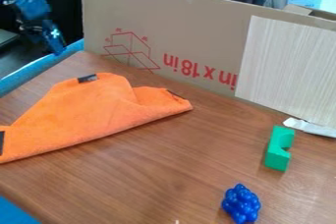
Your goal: Unfold the cloth from top left to bottom right
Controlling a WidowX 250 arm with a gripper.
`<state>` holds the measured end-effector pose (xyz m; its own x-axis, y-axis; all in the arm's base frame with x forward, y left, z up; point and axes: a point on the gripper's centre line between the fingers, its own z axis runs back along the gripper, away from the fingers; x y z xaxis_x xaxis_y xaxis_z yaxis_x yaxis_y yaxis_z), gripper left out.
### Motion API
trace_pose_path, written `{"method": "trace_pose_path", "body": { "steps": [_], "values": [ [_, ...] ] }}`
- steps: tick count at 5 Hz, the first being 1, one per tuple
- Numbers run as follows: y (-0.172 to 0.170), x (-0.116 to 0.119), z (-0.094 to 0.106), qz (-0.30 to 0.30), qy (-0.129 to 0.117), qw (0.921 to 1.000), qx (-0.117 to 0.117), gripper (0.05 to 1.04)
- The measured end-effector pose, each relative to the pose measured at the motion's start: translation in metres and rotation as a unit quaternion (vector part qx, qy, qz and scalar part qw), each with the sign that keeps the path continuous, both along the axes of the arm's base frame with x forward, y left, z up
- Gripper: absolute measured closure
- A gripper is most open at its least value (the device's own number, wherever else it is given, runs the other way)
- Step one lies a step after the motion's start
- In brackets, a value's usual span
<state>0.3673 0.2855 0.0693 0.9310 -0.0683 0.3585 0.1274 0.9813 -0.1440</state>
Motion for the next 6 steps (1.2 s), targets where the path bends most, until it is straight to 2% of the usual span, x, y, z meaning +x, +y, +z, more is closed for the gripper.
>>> {"method": "trace_pose_path", "body": {
  "steps": [1, 2, 3, 4, 5, 6],
  "values": [
    [0.004, 0.013, -0.020, 0.010, 0.018, 0.9997, 0.011, 0.083],
    [0.009, 0.020, -0.033, 0.016, 0.025, 0.9994, 0.016, 0.083],
    [0.006, 0.023, -0.036, 0.014, 0.028, 0.9992, 0.023, 0.083],
    [-0.006, 0.025, -0.044, -0.003, 0.035, 0.9992, 0.018, 0.083],
    [-0.015, 0.021, -0.060, -0.009, 0.048, 0.9988, 0.011, 0.083],
    [-0.021, 0.021, -0.066, -0.014, 0.052, 0.9985, 0.011, 0.082]
  ]
}}
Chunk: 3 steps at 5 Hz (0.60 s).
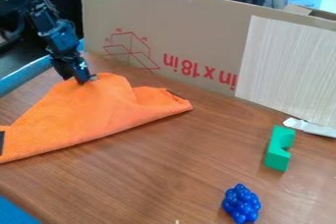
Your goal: Unfold the cloth from top left to bottom right
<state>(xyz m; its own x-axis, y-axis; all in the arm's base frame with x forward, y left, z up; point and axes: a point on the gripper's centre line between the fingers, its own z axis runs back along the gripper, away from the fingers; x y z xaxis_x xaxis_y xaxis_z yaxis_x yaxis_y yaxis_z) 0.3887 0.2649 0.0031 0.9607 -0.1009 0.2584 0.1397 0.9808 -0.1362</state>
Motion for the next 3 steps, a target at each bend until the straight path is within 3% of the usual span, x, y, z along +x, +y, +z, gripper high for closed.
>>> {"method": "trace_pose_path", "body": {
  "steps": [1, 3],
  "values": [
    [-0.0053, 0.0024, -0.0024, -0.006, 0.001, 1.0000, 0.002, 0.110],
    [-0.0066, -0.0007, -0.0071, -0.008, 0.005, 0.9999, 0.003, 0.685]
  ]
}}
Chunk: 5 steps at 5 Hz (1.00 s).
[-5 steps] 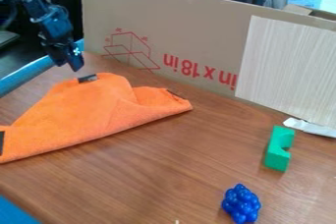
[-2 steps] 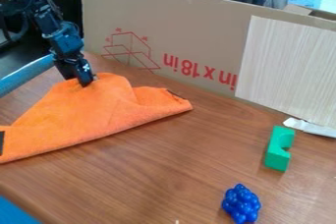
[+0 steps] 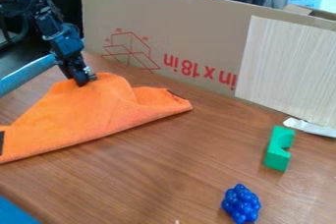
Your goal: Unfold the cloth from top left to bottom right
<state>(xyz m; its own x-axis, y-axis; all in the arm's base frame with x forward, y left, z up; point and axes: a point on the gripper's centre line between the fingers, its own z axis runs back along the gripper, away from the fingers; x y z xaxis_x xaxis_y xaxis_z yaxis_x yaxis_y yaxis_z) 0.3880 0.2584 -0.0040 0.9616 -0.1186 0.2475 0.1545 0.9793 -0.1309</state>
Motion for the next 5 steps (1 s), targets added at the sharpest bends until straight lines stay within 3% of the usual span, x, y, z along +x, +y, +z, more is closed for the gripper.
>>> {"method": "trace_pose_path", "body": {
  "steps": [1, 2, 3, 4, 5],
  "values": [
    [-0.001, -0.002, 0.001, -0.001, 0.009, 1.0000, -0.004, 0.905],
    [-0.003, -0.002, 0.005, 0.001, 0.009, 0.9999, -0.014, 1.011],
    [-0.009, -0.003, 0.009, 0.001, 0.000, 0.9996, -0.026, 1.026],
    [-0.021, -0.008, 0.058, -0.009, -0.059, 0.9982, -0.002, 1.027],
    [-0.057, -0.024, 0.084, -0.044, -0.089, 0.9950, 0.016, 1.027]
  ]
}}
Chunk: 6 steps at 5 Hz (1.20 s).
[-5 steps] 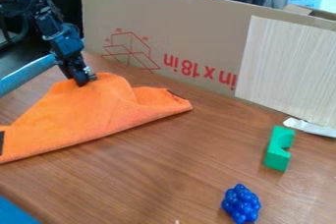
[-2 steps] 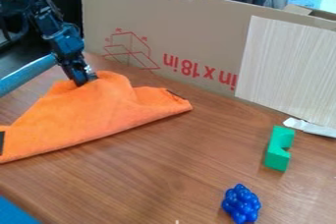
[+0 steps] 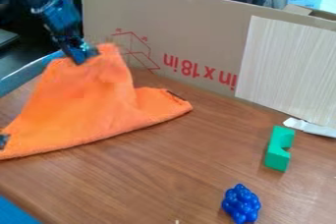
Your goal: Unfold the cloth from top left to bottom right
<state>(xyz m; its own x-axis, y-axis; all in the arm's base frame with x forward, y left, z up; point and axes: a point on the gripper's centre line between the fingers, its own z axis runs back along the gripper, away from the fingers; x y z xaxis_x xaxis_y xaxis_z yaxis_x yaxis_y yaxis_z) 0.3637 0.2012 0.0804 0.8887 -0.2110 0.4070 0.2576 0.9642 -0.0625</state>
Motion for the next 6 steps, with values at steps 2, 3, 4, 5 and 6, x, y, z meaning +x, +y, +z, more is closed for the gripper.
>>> {"method": "trace_pose_path", "body": {
  "steps": [2, 3, 4, 5, 6],
  "values": [
    [-0.052, -0.028, 0.003, -0.050, -0.010, 0.9977, 0.044, 1.028],
    [-0.073, -0.046, -0.015, -0.075, 0.007, 0.9953, 0.061, 1.028],
    [-0.096, -0.067, -0.026, -0.093, 0.013, 0.9911, 0.095, 1.028],
    [-0.120, -0.086, -0.030, -0.114, 0.011, 0.9850, 0.129, 1.028],
    [-0.141, -0.103, -0.027, -0.125, 0.005, 0.9826, 0.137, 1.028]
  ]
}}
